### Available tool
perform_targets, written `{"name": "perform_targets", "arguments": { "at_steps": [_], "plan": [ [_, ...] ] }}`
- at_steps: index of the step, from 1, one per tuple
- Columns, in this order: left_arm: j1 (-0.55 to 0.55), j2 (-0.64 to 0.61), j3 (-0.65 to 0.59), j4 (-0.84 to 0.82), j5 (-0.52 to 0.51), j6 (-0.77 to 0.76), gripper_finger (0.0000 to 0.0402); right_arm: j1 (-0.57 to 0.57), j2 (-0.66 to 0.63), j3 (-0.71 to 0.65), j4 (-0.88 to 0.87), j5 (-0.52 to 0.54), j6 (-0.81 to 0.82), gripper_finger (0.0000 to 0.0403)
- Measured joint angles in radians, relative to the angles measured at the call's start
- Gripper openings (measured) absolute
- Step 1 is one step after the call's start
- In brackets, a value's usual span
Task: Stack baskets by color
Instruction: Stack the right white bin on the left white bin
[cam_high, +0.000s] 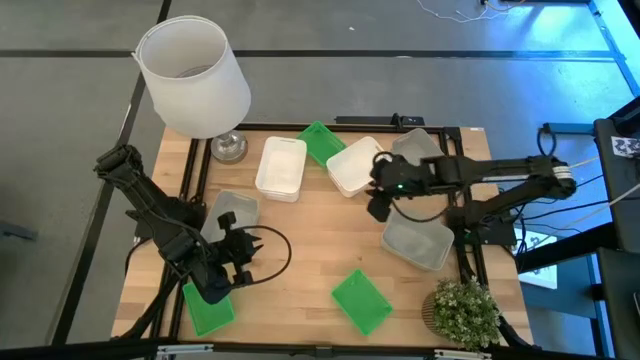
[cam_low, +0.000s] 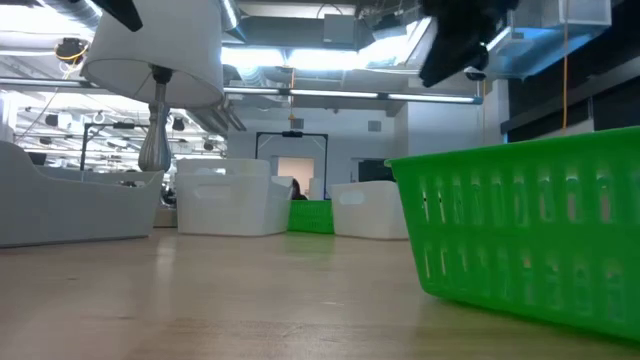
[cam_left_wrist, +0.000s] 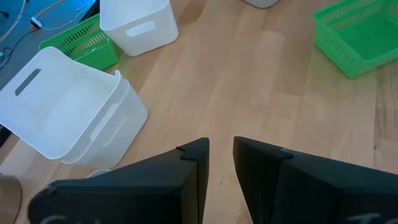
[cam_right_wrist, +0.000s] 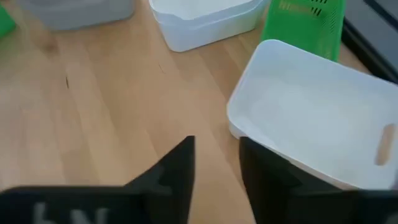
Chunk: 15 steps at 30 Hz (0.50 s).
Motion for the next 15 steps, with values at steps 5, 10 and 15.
{"name": "perform_targets", "arguments": {
  "at_steps": [5,10,15],
  "plan": [
    [0.000,0.000,0.000,0.001,-0.001,0.015,0.0065,-0.024,0.121,0.055,-0.013,-0.008,0.115,0.0172],
    [0.000,0.000,0.000,0.002,-0.083,0.008,0.0065,-0.083,0.240,0.056,-0.015,-0.054,0.090,0.0180],
    [-0.002,-0.025,0.000,0.002,-0.094,0.009,0.0065,-0.127,0.339,0.056,0.049,-0.055,-0.030,0.0180]
  ]
}}
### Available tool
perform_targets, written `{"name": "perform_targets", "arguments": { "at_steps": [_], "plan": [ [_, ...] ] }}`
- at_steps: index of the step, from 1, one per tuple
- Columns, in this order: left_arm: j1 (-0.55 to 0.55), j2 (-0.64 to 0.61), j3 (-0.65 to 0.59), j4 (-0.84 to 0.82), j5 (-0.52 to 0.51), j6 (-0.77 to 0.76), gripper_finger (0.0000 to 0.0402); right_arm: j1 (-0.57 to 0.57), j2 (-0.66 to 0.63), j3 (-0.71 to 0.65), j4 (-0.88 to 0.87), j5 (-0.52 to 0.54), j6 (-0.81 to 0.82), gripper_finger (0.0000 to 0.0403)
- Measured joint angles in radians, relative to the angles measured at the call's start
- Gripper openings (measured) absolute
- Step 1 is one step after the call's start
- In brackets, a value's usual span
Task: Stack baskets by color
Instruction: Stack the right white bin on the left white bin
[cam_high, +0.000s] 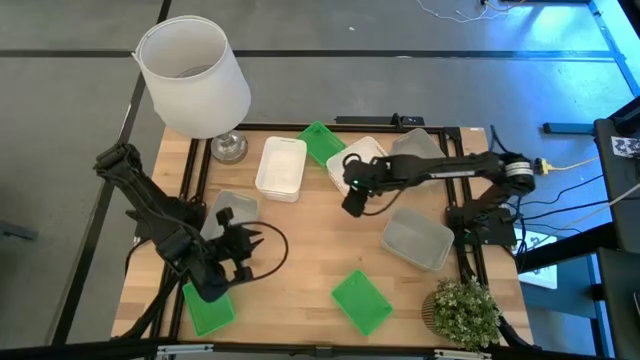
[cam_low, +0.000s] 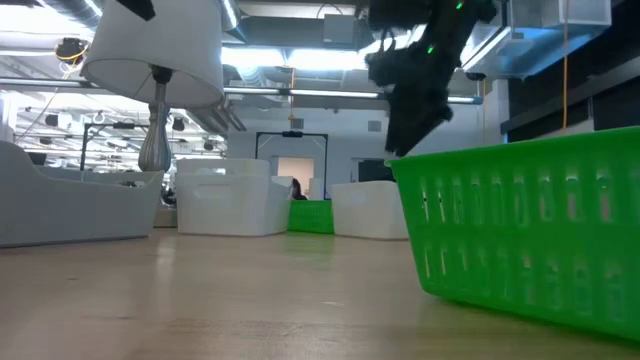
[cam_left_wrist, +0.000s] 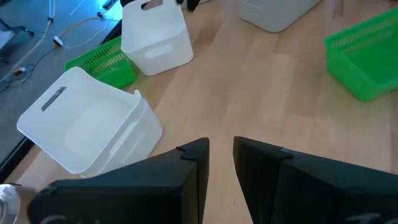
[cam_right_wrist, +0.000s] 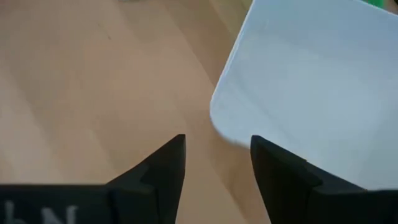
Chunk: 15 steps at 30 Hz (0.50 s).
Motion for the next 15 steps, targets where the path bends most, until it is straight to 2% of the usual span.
{"name": "perform_targets", "arguments": {
  "at_steps": [9,15],
  "plan": [
    [-0.005,-0.022,0.000,0.000,-0.004,0.006,0.0065,-0.050,0.091,0.000,0.124,-0.006,-0.075,0.0181],
    [-0.005,-0.022,0.000,0.001,-0.001,0.006,0.0065,-0.077,0.152,0.000,0.146,-0.078,-0.075,0.0181]
  ]
}}
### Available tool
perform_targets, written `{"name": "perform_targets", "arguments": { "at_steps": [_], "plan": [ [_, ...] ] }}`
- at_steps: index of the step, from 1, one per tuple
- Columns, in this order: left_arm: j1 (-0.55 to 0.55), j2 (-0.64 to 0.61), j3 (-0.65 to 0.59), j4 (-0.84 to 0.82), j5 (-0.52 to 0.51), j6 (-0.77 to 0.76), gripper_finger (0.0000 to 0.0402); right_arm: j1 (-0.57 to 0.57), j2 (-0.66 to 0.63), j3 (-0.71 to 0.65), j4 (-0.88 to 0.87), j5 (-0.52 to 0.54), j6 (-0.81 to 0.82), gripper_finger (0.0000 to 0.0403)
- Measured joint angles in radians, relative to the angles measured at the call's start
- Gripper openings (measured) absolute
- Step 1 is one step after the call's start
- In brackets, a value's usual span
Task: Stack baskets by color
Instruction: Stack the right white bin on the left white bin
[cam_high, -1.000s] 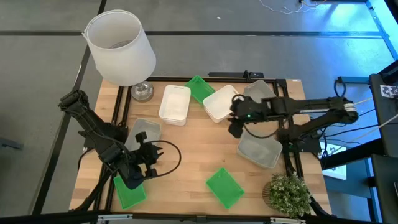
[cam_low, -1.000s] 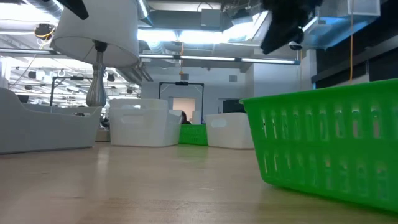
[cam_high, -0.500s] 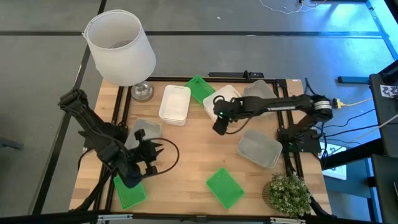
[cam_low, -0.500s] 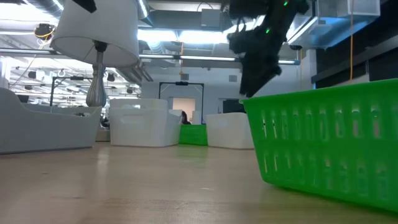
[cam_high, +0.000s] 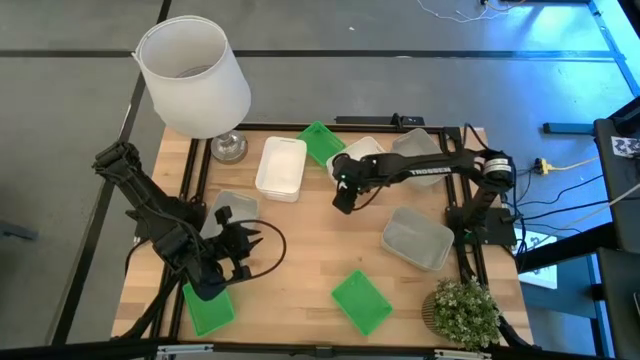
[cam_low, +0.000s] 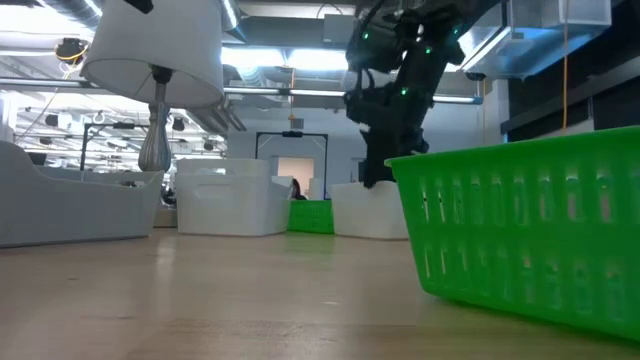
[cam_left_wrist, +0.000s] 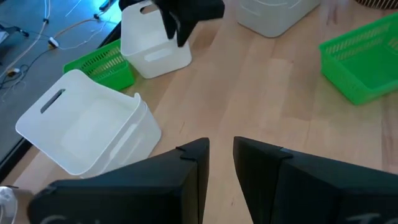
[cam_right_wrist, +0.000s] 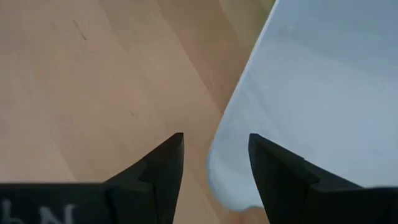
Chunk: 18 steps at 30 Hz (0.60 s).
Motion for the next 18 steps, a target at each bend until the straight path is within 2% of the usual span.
{"name": "perform_targets", "arguments": {
  "at_steps": [5,7,10,13,14,18],
  "plan": [
    [0.000,0.000,0.000,-0.001,-0.001,0.000,0.0065,-0.014,0.056,0.000,0.023,0.000,-0.017,0.0179],
    [0.000,0.000,0.000,-0.001,-0.001,0.001,0.0065,-0.016,0.072,0.000,0.037,0.000,-0.035,0.0166],
    [0.000,0.000,0.000,-0.002,-0.001,0.001,0.0065,-0.015,0.083,0.000,0.050,-0.001,-0.046,0.0118],
    [0.000,0.000,0.000,-0.003,0.000,0.005,0.0065,-0.014,0.083,0.000,0.053,0.004,-0.046,0.0036],
    [0.000,0.000,0.000,-0.004,0.001,0.012,0.0065,-0.014,0.081,0.000,0.051,0.012,-0.046,0.0021],
    [0.000,0.000,0.000,-0.003,0.002,0.020,0.0065,-0.015,0.077,0.000,0.031,0.033,-0.049,0.0012]
  ]
}}
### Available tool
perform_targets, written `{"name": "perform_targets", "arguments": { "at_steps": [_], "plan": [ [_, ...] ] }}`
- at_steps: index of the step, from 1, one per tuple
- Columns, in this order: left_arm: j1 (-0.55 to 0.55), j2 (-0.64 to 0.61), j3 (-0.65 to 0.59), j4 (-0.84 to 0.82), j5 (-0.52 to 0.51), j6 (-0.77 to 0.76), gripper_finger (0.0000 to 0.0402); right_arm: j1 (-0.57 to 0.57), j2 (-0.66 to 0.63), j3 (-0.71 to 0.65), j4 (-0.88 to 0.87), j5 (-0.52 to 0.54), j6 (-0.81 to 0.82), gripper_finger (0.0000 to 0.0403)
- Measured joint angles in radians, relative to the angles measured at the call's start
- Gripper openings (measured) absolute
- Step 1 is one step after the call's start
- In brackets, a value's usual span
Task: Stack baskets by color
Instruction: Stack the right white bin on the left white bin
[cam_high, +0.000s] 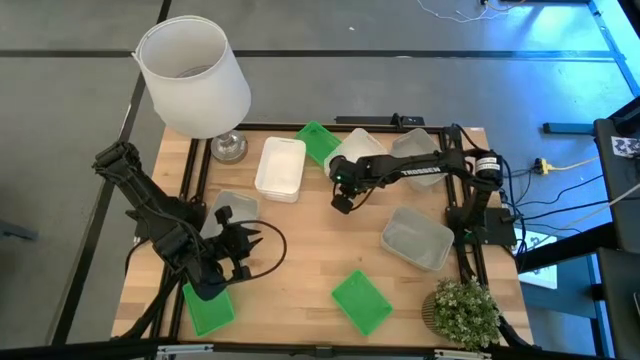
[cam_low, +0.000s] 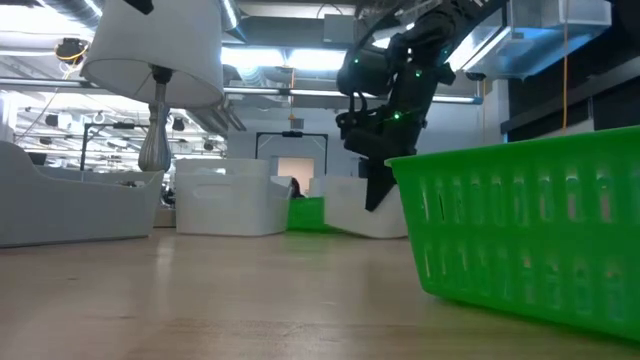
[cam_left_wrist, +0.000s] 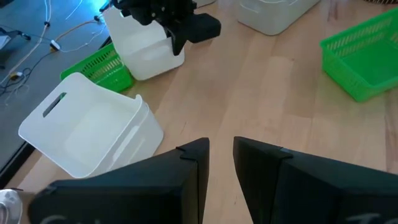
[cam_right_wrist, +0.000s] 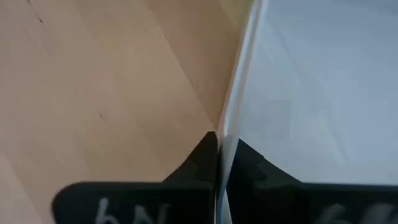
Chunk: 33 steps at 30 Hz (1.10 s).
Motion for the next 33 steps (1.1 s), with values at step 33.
{"name": "perform_targets", "arguments": {
  "at_steps": [33],
  "plan": [
    [-0.039,0.000,0.000,0.024,-0.008,0.006,0.0065,0.198,0.013,0.406,0.072,0.094,-0.366,0.0000]
  ]
}}
